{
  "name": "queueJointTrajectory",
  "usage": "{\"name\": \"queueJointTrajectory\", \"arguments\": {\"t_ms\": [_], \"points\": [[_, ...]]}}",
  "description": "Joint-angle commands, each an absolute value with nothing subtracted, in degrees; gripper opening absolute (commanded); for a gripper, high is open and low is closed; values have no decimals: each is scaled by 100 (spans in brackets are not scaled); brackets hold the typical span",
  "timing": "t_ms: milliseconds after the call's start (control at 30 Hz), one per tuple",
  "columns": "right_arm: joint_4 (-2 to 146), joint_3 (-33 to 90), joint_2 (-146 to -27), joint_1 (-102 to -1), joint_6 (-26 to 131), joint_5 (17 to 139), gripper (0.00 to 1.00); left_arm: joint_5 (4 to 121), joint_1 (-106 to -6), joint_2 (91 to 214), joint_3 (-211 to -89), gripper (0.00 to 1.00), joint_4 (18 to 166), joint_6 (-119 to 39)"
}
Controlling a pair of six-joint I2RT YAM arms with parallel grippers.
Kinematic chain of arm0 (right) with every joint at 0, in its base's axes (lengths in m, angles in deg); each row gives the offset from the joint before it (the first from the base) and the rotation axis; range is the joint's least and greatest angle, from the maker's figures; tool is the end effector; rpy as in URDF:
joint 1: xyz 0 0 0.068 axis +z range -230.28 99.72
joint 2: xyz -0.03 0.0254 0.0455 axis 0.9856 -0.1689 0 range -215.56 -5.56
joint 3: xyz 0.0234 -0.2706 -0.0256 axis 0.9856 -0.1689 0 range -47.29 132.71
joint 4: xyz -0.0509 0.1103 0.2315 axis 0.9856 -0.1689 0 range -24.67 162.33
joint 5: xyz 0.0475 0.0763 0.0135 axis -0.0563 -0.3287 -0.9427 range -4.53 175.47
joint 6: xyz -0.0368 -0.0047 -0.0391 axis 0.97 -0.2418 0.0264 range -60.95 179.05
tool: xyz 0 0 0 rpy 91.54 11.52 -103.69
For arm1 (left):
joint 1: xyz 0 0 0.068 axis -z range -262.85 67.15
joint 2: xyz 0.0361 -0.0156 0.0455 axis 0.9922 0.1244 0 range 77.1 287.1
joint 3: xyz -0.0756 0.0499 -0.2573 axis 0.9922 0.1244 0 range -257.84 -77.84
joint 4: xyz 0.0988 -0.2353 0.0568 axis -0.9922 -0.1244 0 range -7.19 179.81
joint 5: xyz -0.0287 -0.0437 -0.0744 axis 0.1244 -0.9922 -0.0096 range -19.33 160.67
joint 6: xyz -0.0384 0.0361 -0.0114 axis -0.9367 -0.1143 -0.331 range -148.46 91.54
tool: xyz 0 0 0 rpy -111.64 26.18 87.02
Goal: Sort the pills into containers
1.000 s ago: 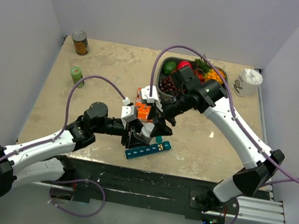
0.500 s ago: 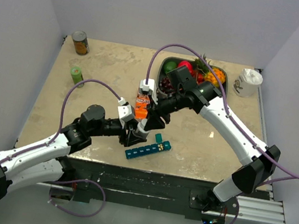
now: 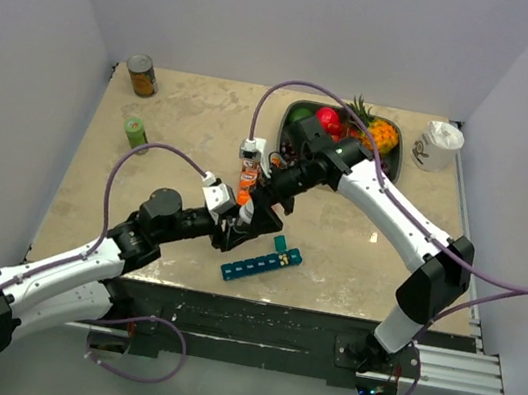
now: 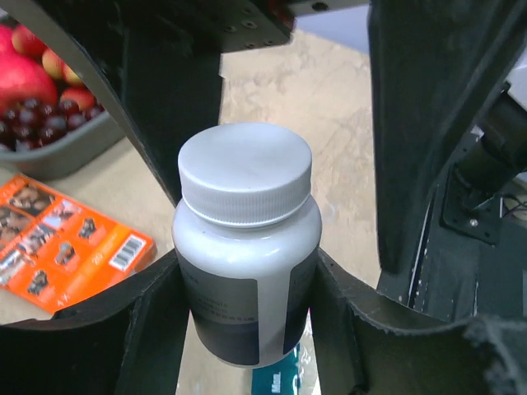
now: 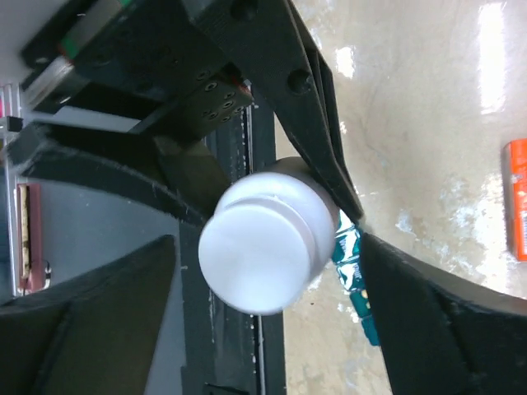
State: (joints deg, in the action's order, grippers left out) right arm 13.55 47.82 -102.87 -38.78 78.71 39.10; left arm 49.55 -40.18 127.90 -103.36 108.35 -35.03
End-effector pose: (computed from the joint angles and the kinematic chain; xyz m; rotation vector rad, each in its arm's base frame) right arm 0.2439 0.2501 0.3398 -1.5412 2.0525 1.1979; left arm 0.1433 -0.1497 0.2551 0.8177 1.5733 -0.9442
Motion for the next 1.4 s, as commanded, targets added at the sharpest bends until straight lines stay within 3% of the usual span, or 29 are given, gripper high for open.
{"name": "queueJointTrajectory", "arguments": {"t_ms": [0, 67, 200, 367, 533, 767, 1167, 1300, 1367], "points": [[520, 5720, -10013, -4441, 8917, 3230, 99, 4537, -4005, 12579, -10254, 0, 11495, -3408], [186, 6089, -10004, -4503, 9400, 3238, 99, 4396, -3996, 12535, -10271, 0, 11328, -3418], [-1139, 6336, -9890, -4495, 11898, 2879, 99, 3835, -3996, 12456, -10298, 0, 11152, -3444], [-1116, 5151, -9083, -4276, 14023, 2789, 99, 2920, -4014, 12666, -10464, 0, 11151, -3540], [-1116, 4992, -9090, -3784, 14202, 2834, 98, 2418, -4005, 13053, -10640, 0, 11213, -3663], [-1125, 4877, -9292, -3598, 13974, 2939, 88, 2181, -4005, 13325, -10755, 0, 11494, -3778], [-967, 4772, -9380, -3545, 13483, 3273, 60, 2276, -3996, 13308, -10772, 0, 11609, -3866], [-669, 4877, -9494, -3554, 12605, 3396, 34, 3128, -4005, 12975, -10764, 0, 11477, -3656], [-616, 4895, -9634, -3554, 12052, 3396, 30, 3776, -3979, 12712, -10790, 0, 11389, -3515]]}}
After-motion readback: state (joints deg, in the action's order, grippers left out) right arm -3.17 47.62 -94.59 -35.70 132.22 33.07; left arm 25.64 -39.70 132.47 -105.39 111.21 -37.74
